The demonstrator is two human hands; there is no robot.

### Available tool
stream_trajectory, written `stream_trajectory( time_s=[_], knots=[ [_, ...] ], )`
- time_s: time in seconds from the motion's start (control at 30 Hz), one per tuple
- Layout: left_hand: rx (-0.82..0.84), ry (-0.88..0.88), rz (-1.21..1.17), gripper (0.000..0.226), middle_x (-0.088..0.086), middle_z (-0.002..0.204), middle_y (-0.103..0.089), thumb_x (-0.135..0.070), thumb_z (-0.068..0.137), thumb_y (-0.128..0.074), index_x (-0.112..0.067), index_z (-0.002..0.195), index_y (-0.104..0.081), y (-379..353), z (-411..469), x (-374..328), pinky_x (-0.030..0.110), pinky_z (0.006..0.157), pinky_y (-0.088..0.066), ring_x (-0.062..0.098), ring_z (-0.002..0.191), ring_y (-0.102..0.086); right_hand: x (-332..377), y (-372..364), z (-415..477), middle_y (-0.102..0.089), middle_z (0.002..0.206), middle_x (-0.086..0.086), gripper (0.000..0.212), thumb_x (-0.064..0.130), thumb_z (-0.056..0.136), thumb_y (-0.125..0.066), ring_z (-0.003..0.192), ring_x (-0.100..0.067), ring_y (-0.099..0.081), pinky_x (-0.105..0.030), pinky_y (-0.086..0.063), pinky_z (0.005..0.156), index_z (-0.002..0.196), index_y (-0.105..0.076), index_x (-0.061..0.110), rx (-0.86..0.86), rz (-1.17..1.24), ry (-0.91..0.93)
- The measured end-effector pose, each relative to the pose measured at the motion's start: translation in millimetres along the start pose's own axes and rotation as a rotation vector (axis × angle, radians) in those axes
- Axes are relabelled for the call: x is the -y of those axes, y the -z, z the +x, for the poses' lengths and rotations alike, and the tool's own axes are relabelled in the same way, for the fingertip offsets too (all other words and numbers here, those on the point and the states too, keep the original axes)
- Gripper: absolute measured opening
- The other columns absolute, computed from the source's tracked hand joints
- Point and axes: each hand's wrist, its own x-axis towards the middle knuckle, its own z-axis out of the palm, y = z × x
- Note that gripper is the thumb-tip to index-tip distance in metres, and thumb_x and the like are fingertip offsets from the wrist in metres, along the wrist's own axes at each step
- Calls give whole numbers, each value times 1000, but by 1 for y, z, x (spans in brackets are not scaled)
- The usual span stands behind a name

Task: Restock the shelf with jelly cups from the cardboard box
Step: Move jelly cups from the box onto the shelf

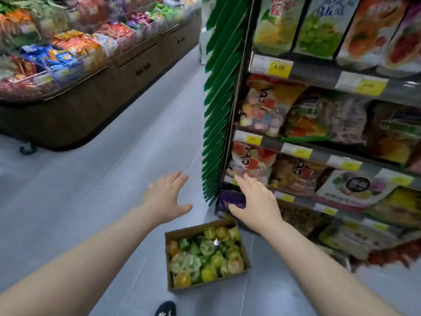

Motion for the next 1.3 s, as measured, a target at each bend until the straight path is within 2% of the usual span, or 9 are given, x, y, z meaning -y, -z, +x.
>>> stream_trajectory(
  time_s=[0.17,0.4,0.57,0.63,0.87,1.03,1.17,1.23,1.3],
  knots=[
    [158,-96,62,86,-1,161,-11,-61,84,-52,-26,153,-14,-63,25,42,41,117,-21,22,147,-13,6,-85,14,-15,160,1,77,50,90,-54,147,-19,-13,-34,-18,116,153,-15,29,218,52,-127],
    [305,-117,57,80,-2,162,-5,-56,88,-51,-28,153,-12,-180,55,83,38,117,-15,23,148,-8,-1,-225,21,-14,160,3,75,48,90,-52,146,-18,-16,-33,-19,117,153,-15,31,395,128,-267],
    [394,13,41,82,2,161,-4,-55,88,-52,-26,153,-10,-278,88,110,40,114,-27,25,146,-17,-23,-329,37,-9,161,4,77,41,89,-56,147,-18,-12,-38,-19,117,152,-12,35,470,154,-279],
    [417,49,43,81,4,161,-6,-49,89,-54,-23,153,-10,-323,100,119,39,113,-28,25,144,-19,-30,-372,45,-7,161,4,79,39,90,-57,147,-18,-10,-39,-19,116,153,-10,35,504,140,-257],
    [454,-40,206,73,6,159,-16,-35,89,-57,-16,150,-21,-495,135,128,38,114,-29,24,145,-21,-61,-521,80,-9,161,3,78,39,91,-57,147,-19,-10,-37,-14,118,153,-10,32,492,158,-193],
    [528,0,472,74,13,156,-18,-31,90,-55,-12,150,-18,-592,167,147,47,116,-22,31,144,-18,-79,-594,110,-8,161,0,79,43,91,-56,147,-20,-10,-36,-10,118,153,-9,31,481,77,-52],
    [510,90,630,81,21,159,-2,-36,93,-51,-6,152,-4,-625,197,152,54,117,-14,40,146,-6,-102,-619,117,-13,160,1,75,42,90,-56,145,-20,-14,-34,-13,116,152,-15,29,422,47,-43],
    [487,127,656,75,24,158,-3,-30,94,-47,-4,151,-6,-635,206,151,53,115,-20,43,144,-11,-119,-618,115,-20,157,0,70,39,91,-56,143,-20,-21,-34,-19,115,150,-20,29,357,50,-98],
    [452,122,680,67,25,154,-14,-28,93,-47,-9,148,-14,-641,205,147,47,105,-34,44,138,-24,-136,-614,107,-25,155,0,66,37,91,-56,141,-21,-26,-34,-26,113,149,-25,26,290,88,-195]
  ],
)
